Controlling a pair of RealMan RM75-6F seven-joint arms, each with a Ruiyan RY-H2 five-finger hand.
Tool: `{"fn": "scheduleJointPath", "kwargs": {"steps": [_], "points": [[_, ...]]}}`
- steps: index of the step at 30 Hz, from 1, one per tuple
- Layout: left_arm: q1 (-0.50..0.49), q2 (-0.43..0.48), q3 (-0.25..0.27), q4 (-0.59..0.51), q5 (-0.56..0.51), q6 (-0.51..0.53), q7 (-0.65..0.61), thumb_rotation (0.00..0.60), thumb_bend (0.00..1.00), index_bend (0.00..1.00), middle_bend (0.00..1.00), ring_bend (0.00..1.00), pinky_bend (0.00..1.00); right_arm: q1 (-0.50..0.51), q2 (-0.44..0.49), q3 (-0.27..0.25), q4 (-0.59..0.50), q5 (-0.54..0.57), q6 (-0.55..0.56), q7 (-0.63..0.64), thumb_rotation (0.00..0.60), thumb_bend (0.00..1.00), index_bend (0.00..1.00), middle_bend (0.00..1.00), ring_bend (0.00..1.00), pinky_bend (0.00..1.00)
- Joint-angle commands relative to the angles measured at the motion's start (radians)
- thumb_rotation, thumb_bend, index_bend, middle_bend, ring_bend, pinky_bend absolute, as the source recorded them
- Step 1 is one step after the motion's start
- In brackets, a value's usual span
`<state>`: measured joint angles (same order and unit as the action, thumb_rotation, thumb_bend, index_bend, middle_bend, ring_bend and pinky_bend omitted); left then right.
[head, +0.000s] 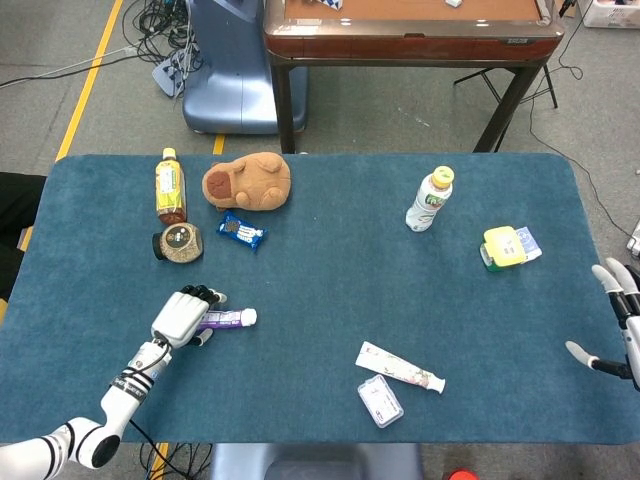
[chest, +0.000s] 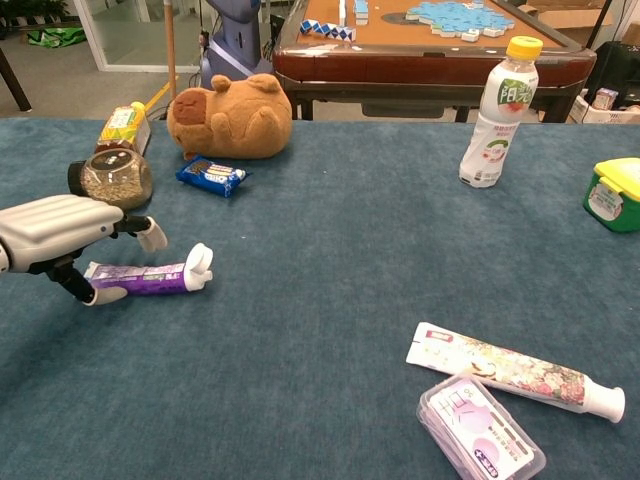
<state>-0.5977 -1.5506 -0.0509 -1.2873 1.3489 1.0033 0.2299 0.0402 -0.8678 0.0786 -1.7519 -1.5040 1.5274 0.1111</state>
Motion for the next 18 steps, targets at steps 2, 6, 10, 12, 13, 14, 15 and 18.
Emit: {"fn": "scheduleJointPath", "kwargs": {"steps": [2,6,10,12,13,14,15,18], "points": [[-0.006,-0.022,-0.011,0.048,0.002,0.004,-0.003,0.6,0.27,0.25,0.29,0.21,0.24,0.0,0.0,-0.001,-0.001,0.001,-0.003,0.001,0.6,0.01,0.0,0.05,0.0,0.0],[-0.008,-0.021,-0.018,0.053,0.001,0.005,-0.02,0.6,0.27,0.25,0.29,0.21,0.25,0.0,0.0,0.0,-0.001,0.002,-0.002,0.002,0.6,0.01,0.0,0.05,0.0,0.0],[-0.005,-0.023,-0.018,0.054,0.014,0.017,-0.039,0.6,0.27,0.25,0.3,0.21,0.25,0.0,-0.001,0.001,0.001,0.001,-0.004,0.002,0.6,0.01,0.0,0.05,0.0,0.0],[-0.005,-0.019,-0.012,0.045,0.021,0.013,-0.046,0.6,0.27,0.27,0.31,0.21,0.25,0.0,-0.002,0.001,0.003,0.002,-0.003,0.003,0.6,0.01,0.0,0.05,0.0,0.0],[-0.005,-0.017,-0.008,0.041,0.026,0.014,-0.045,0.6,0.27,0.27,0.31,0.22,0.26,0.0,-0.003,0.001,0.004,0.002,-0.003,0.002,0.6,0.01,0.0,0.05,0.0,0.0],[-0.004,-0.016,-0.005,0.038,0.032,0.017,-0.043,0.6,0.27,0.29,0.32,0.22,0.26,0.0,-0.003,0.001,0.006,0.003,-0.004,0.001,0.6,0.01,0.0,0.05,0.0,0.0],[-0.003,-0.017,-0.001,0.037,0.039,0.021,-0.039,0.6,0.27,0.3,0.33,0.23,0.26,0.0,-0.004,0.001,0.007,0.004,-0.005,0.001,0.6,0.01,0.0,0.05,0.0,0.0],[-0.001,-0.024,-0.001,0.042,0.042,0.027,-0.033,0.6,0.27,0.33,0.36,0.25,0.27,0.0,-0.004,0.001,0.008,0.004,-0.005,0.006,0.6,0.01,0.0,0.06,0.0,0.0]]}}
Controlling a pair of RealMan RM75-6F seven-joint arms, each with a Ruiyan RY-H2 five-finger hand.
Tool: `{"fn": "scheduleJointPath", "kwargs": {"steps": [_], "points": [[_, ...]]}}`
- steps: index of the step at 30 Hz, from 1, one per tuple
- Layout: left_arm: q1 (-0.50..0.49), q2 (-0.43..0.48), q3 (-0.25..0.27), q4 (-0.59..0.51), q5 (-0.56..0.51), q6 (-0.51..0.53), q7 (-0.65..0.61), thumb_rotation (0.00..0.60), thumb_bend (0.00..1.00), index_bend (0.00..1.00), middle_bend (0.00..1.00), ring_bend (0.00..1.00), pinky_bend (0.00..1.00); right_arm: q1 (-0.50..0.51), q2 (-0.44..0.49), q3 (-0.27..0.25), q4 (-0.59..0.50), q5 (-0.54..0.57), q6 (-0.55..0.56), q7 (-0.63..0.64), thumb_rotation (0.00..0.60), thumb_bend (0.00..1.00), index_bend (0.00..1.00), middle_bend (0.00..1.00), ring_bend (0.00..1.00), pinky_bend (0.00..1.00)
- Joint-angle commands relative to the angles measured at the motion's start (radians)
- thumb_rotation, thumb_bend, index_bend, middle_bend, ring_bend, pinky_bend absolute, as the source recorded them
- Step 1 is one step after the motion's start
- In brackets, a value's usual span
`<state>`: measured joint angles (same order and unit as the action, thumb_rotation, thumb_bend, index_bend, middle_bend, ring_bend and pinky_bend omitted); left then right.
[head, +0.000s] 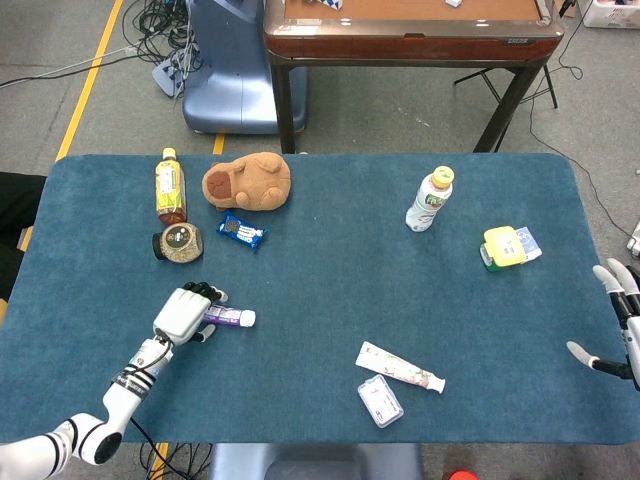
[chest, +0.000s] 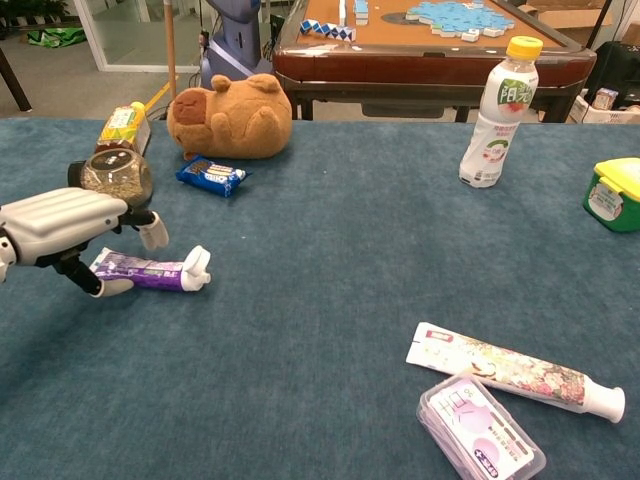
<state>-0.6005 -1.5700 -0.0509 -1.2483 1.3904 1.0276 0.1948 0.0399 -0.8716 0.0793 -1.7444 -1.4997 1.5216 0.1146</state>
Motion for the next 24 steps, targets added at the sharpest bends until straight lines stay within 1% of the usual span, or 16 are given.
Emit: {"fn": "scheduleJointPath", "kwargs": {"steps": [1,9,24], "points": [[0.002,-0.009,-0.002,0.006,0.0,0.005,0.002,0.6,0.27,0.34,0.36,0.25,0.27,0.0,0.0,0.0,0.001,-0.001,0.001,0.003,0.6,0.01,0.0,0.06,0.0,0.0],[0.002,-0.031,-0.007,0.045,-0.002,0.013,0.026,0.6,0.27,0.38,0.4,0.27,0.29,-0.001,0.003,0.001,0.002,-0.002,0.0,0.007,0.6,0.01,0.0,0.05,0.0,0.0],[-0.001,-0.039,-0.008,0.058,-0.021,-0.015,0.045,0.6,0.27,0.38,0.4,0.27,0.29,-0.007,0.003,-0.001,0.006,0.003,0.003,0.015,0.6,0.01,0.0,0.05,0.0,0.0]]}}
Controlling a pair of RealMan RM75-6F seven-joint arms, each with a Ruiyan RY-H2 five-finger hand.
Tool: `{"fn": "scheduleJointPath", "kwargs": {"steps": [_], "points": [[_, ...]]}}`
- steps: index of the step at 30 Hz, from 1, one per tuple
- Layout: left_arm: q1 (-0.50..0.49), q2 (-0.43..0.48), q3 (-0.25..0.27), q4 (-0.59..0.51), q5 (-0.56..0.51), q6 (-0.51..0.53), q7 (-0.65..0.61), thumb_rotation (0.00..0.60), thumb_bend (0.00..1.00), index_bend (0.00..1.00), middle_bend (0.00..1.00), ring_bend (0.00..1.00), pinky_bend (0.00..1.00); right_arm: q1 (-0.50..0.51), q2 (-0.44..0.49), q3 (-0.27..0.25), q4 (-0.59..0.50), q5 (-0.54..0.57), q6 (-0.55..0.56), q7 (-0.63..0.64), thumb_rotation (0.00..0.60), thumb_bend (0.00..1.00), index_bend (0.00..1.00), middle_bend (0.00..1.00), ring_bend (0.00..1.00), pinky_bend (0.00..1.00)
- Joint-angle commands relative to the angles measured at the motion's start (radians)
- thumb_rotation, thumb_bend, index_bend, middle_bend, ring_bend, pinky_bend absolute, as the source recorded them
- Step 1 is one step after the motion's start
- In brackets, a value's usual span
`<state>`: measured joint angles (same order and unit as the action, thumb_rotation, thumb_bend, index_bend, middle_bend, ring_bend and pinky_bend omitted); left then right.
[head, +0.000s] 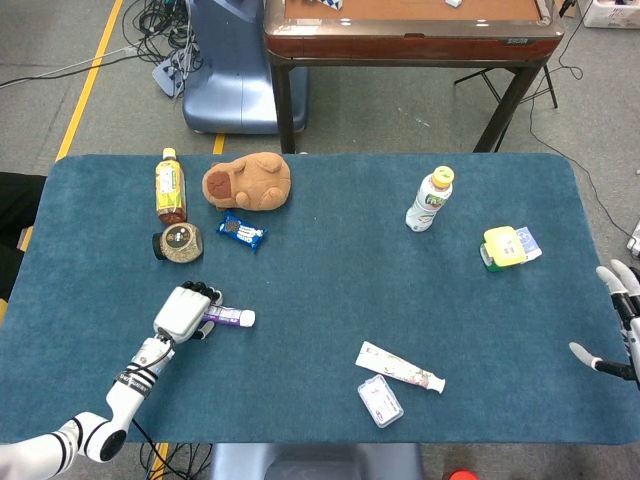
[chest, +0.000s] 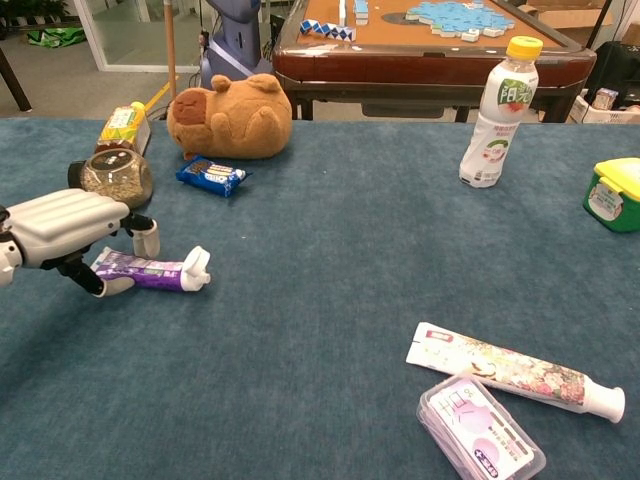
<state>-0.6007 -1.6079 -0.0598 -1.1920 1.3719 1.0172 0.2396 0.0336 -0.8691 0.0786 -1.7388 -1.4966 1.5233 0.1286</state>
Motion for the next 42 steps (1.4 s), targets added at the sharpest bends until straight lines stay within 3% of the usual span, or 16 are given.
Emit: {"fn": "scheduleJointPath", "kwargs": {"steps": [1,10,22,29,34,42], "points": [[-0.001,-0.002,0.0,0.003,-0.003,-0.006,0.0,0.6,0.27,0.38,0.4,0.27,0.29,-0.002,0.001,0.0,0.001,0.001,0.002,0.001,0.6,0.01,0.0,0.05,0.0,0.0],[0.0,-0.016,-0.005,0.034,0.002,-0.006,-0.058,0.6,0.27,0.47,0.5,0.35,0.3,-0.006,0.003,-0.001,-0.002,-0.001,0.007,0.003,0.6,0.01,0.0,0.05,0.0,0.0],[-0.006,0.054,-0.004,0.057,0.086,0.029,-0.326,0.6,0.33,0.56,0.62,0.45,0.38,0.04,0.04,0.003,-0.051,-0.064,-0.032,-0.018,0.6,0.01,0.0,0.06,0.0,0.0],[-0.022,0.164,-0.031,-0.094,0.098,0.033,-0.442,0.6,0.33,0.56,0.64,0.46,0.39,0.124,0.078,0.013,-0.133,-0.157,-0.108,-0.05,0.6,0.06,0.01,0.09,0.0,0.0],[-0.052,0.241,-0.058,-0.234,0.087,-0.005,-0.473,0.6,0.33,0.55,0.65,0.46,0.39,0.22,0.088,0.037,-0.208,-0.236,-0.192,-0.093,0.6,0.21,0.07,0.09,0.0,0.0],[-0.096,0.288,-0.099,-0.365,0.075,-0.038,-0.5,0.6,0.34,0.55,0.65,0.47,0.39,0.377,0.016,0.081,-0.292,-0.271,-0.352,-0.186,0.6,0.29,0.14,0.09,0.0,0.0]]}}
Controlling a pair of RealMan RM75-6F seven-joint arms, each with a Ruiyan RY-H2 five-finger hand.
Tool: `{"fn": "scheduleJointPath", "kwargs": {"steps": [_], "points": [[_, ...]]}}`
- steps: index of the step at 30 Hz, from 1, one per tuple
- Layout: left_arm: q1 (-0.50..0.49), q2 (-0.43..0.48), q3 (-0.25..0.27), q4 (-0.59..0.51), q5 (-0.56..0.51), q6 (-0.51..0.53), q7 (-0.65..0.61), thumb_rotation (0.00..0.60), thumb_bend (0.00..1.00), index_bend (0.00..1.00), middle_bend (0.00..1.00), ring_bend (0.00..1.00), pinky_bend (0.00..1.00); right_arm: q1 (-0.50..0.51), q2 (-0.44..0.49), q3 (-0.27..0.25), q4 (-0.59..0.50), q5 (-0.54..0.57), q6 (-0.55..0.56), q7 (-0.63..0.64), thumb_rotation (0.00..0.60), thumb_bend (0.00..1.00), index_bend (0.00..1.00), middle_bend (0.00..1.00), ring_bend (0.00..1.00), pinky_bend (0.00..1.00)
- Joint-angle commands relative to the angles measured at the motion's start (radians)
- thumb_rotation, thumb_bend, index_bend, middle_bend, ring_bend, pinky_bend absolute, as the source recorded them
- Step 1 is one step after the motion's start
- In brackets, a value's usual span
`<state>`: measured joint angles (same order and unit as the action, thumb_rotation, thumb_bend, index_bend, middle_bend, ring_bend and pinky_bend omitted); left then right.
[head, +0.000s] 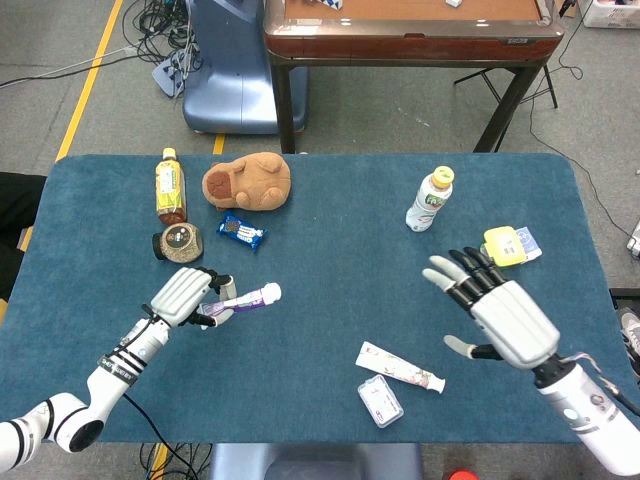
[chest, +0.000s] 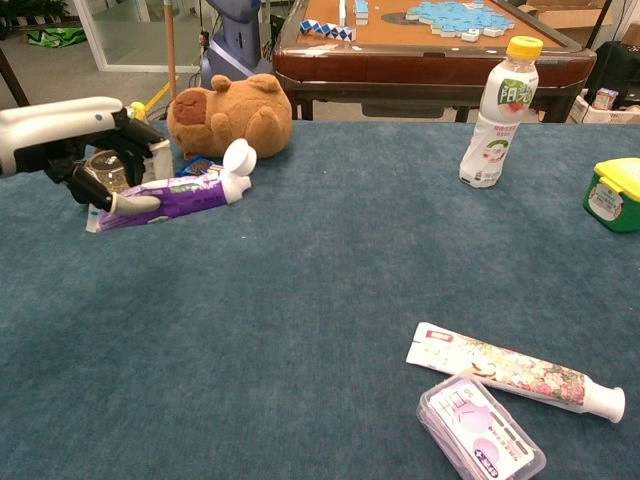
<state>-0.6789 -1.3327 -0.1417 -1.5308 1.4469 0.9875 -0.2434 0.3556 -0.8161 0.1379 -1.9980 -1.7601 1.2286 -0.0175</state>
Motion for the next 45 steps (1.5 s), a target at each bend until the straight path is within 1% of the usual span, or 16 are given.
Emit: {"fn": "scheduleJointPath", "kwargs": {"steps": [1,5,13,18,25,36,45], "points": [[-0.021,0.012,-0.021,-0.032,0.002,-0.007,-0.025,0.6,0.34,0.55,0.65,0.47,0.39,0.071,-0.047,0.027,-0.038,-0.004,-0.076,-0.052,0.6,0.3,0.14,0.09,0.0,0.0],[-0.034,0.002,-0.03,-0.045,0.022,0.005,-0.07,0.6,0.34,0.55,0.65,0.47,0.39,0.134,-0.09,0.051,-0.054,0.028,-0.144,-0.115,0.6,0.32,0.17,0.09,0.0,0.0],[-0.055,-0.019,-0.017,-0.046,0.064,0.013,-0.114,0.6,0.34,0.55,0.66,0.47,0.39,0.21,-0.169,0.075,-0.048,0.1,-0.216,-0.217,0.6,0.38,0.23,0.1,0.0,0.0],[-0.067,-0.032,-0.015,-0.053,0.071,0.015,-0.104,0.6,0.34,0.55,0.66,0.47,0.39,0.253,-0.217,0.082,-0.032,0.151,-0.257,-0.263,0.599,0.39,0.24,0.1,0.0,0.0],[-0.077,-0.05,-0.013,-0.06,0.054,0.011,-0.057,0.6,0.34,0.55,0.66,0.47,0.39,0.319,-0.29,0.093,-0.006,0.229,-0.313,-0.308,0.598,0.41,0.25,0.1,0.0,0.0],[-0.087,-0.063,-0.013,-0.048,0.021,-0.002,-0.042,0.6,0.34,0.55,0.66,0.47,0.39,0.4,-0.375,0.093,0.013,0.337,-0.363,-0.414,0.597,0.41,0.25,0.1,0.0,0.0],[-0.082,-0.064,-0.012,-0.031,0.006,0.002,-0.054,0.6,0.34,0.55,0.66,0.47,0.39,0.434,-0.4,0.08,0.036,0.422,-0.375,-0.451,0.597,0.41,0.25,0.1,0.0,0.0]]}}
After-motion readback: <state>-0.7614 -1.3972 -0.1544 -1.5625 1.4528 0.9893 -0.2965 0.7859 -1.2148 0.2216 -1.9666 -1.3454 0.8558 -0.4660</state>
